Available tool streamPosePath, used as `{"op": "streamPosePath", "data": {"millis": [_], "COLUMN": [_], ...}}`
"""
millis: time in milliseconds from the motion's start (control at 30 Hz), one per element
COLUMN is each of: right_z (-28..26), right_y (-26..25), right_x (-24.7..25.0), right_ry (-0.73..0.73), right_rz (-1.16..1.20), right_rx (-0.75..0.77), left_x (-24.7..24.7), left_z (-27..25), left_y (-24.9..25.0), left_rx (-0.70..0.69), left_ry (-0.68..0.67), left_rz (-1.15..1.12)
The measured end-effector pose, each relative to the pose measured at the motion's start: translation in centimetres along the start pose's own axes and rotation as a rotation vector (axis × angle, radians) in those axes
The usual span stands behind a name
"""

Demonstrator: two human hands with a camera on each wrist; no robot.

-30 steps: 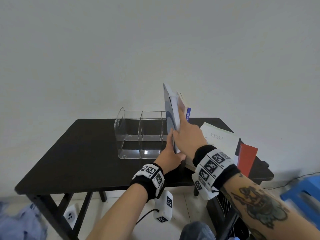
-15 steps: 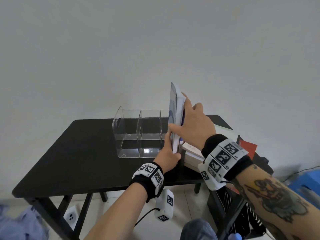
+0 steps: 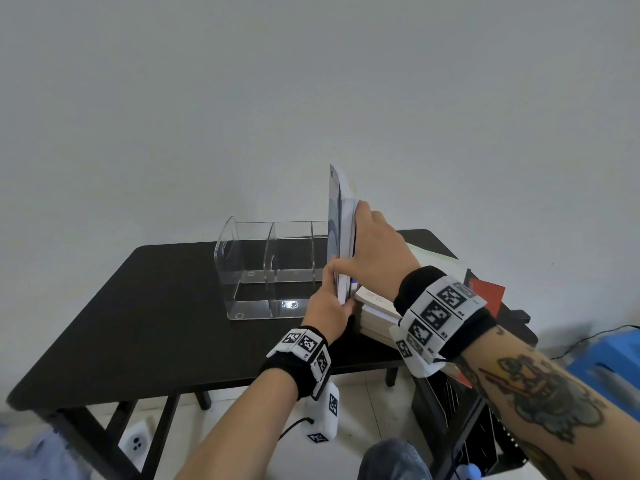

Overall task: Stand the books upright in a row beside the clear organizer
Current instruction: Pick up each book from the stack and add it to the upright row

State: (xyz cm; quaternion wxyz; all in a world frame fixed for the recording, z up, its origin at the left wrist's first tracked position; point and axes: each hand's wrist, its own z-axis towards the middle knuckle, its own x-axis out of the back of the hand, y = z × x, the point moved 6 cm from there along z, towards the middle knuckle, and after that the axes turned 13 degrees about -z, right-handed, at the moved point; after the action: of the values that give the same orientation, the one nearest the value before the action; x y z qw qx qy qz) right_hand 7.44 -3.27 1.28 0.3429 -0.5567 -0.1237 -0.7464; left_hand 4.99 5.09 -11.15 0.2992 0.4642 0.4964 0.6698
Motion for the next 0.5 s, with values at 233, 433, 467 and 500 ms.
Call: {"op": "streamPosePath", "data": {"millis": [233,433,467,500], "right_z": [-0.1,-0.4,-0.5,-0.6], "right_y": [0.2,4.1,5.4,6.7], "right_x": [-0.3,-0.5,-0.4,-0.4], "right_ry": [-0.023,-0.216,-0.238,-0.259], "right_rz": [0.042,0.099,0.058,0.013], "right_rx": [0.018,-0.103,-0.157,-0.213], "left_x": [-0.2,-0.4,-0.4,-0.4], "left_z": [0.1,1.0,1.0,1.0], "left_y": [-0.4,-1.1,-1.2,-1.2], "left_rx": [0.002,0.012,0.02,0.023], "left_ry": [-0.013,-0.042,-0.045,-0.047], "left_rz": [-0.014,-0.003,0.006,0.014]}}
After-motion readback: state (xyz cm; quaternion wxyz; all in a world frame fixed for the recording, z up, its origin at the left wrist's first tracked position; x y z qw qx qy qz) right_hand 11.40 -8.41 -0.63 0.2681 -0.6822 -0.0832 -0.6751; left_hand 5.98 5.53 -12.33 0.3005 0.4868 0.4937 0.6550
